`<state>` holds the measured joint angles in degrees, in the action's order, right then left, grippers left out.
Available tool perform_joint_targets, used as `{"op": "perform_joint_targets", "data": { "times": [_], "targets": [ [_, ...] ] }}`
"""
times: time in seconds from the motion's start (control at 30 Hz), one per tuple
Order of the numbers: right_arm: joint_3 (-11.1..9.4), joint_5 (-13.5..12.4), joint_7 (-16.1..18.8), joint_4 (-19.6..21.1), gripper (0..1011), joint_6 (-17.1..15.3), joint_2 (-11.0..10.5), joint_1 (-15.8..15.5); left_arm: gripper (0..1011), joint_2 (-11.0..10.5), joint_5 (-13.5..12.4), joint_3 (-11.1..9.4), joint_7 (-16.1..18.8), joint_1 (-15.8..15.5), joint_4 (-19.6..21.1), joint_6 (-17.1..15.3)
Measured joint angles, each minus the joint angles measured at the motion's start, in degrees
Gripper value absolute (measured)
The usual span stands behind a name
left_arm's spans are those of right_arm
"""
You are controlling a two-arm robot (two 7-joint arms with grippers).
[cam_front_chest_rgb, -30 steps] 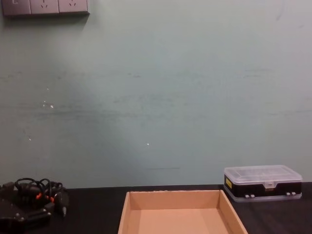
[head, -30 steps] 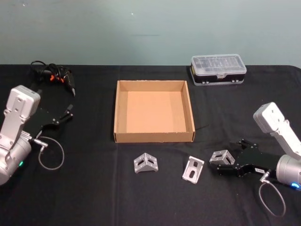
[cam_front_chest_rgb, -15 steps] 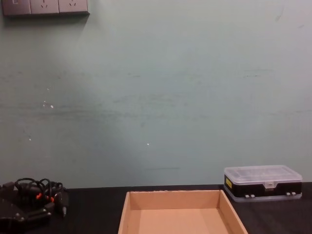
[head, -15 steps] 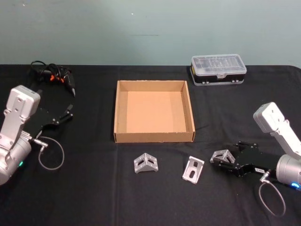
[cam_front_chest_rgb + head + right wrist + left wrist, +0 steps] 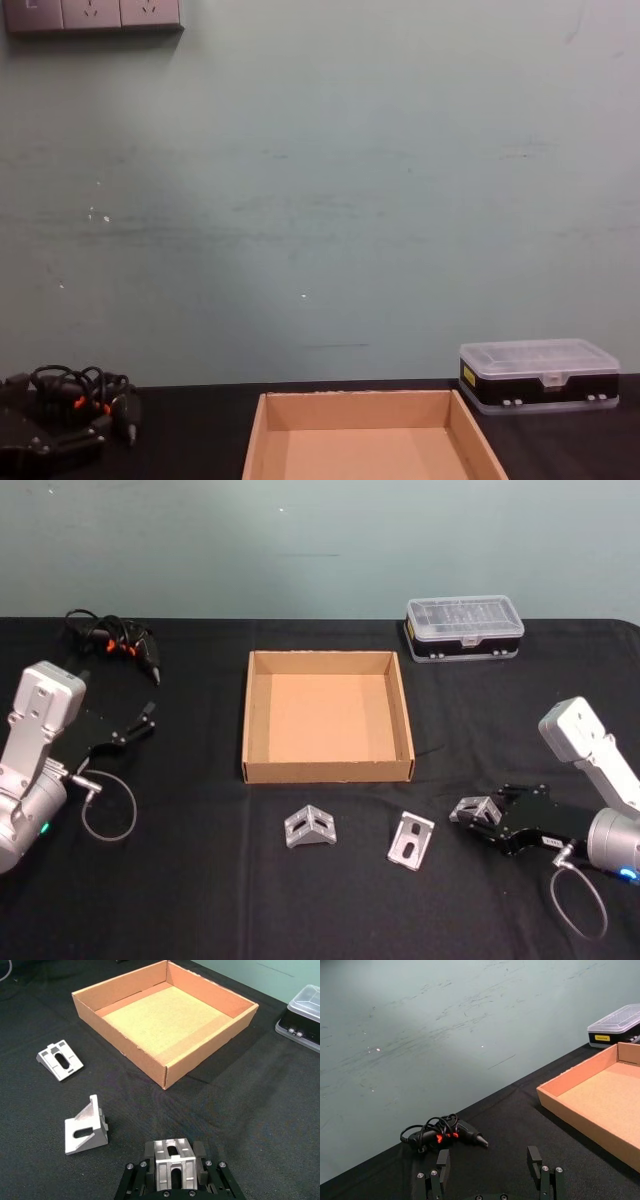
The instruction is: Use one hand to pick up the angle iron from the table and place it into the box.
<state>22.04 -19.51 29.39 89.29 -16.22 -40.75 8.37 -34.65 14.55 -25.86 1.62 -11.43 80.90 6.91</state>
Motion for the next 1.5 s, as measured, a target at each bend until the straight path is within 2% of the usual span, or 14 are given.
{"op": "perform_joint_targets", "data": {
  "times": [0.13, 0.33, 0.43, 0.57, 0.63, 0.67, 0.7, 0.87, 0.9, 1.07, 1.17, 1.23, 1.33, 1.5],
  "targets": [
    [-0.14, 0.01, -0.02, 0.15, 465, 0.31, -0.02, -0.19, 1011, 0.00, 0.00, 0.00, 0.00, 0.00, 0.00, 0.00],
    [-3.15, -0.73, -1.33, 3.98, 465, 3.57, -0.39, -2.19, 1012, 0.00, 0.00, 0.00, 0.00, 0.00, 0.00, 0.00],
    [-3.81, -0.81, -1.34, 4.91, 465, 4.72, -0.36, -2.13, 1012, 0.00, 0.00, 0.00, 0.00, 0.00, 0.00, 0.00],
    [-3.94, -0.65, -1.26, 5.67, 465, 5.74, 0.82, -0.01, 1012, 0.00, 0.00, 0.00, 0.00, 0.00, 0.00, 0.00],
    [-3.60, -0.39, -1.26, 5.68, 465, 5.70, 1.44, 1.07, 1011, 0.00, 0.00, 0.00, 0.00, 0.00, 0.00, 0.00],
    [-2.86, 0.07, -1.16, 5.42, 465, 5.33, 2.30, 2.60, 1011, 0.00, 0.00, 0.00, 0.00, 0.00, 0.00, 0.00],
    [-2.86, 0.07, -1.16, 5.42, 465, 5.33, 2.30, 2.60, 1011, 0.00, 0.00, 0.00, 0.00, 0.00, 0.00, 0.00],
    [1.19, 2.80, -0.94, 1.54, 465, 2.78, 6.67, 9.72, 1011, 0.00, 0.00, 0.00, 0.00, 0.00, 0.00, 0.00],
    [1.19, 2.80, -0.94, 1.54, 465, 2.78, 6.67, 9.72, 1011, 0.00, 0.00, 0.00, 0.00, 0.00, 0.00, 0.00],
    [4.52, 6.00, -1.92, -5.22, 465, 0.93, 11.63, 16.11, 1011, 0.00, 0.00, 0.00, 0.00, 0.00, 0.00, 0.00],
    [5.68, 7.42, -2.56, -9.18, 465, 0.17, 14.23, 18.97, 1011, 0.00, 0.00, 0.00, 0.00, 0.00, 0.00, 0.00],
    [5.90, 7.72, -2.69, -10.19, 465, 0.02, 14.83, 19.56, 1011, 0.00, 0.00, 0.00, 0.00, 0.00, 0.00, 0.00],
    [6.77, 8.96, -3.15, -14.53, 465, -0.54, 17.54, 22.11, 1012, 0.00, 0.00, 0.00, 0.00, 0.00, 0.00, 0.00],
    [7.75, 10.58, -3.56, -19.60, 465, -0.61, 20.59, 24.63, 1011, 0.00, 0.00, 0.00, 0.00, 0.00, 0.00, 0.00]
  ]
}}
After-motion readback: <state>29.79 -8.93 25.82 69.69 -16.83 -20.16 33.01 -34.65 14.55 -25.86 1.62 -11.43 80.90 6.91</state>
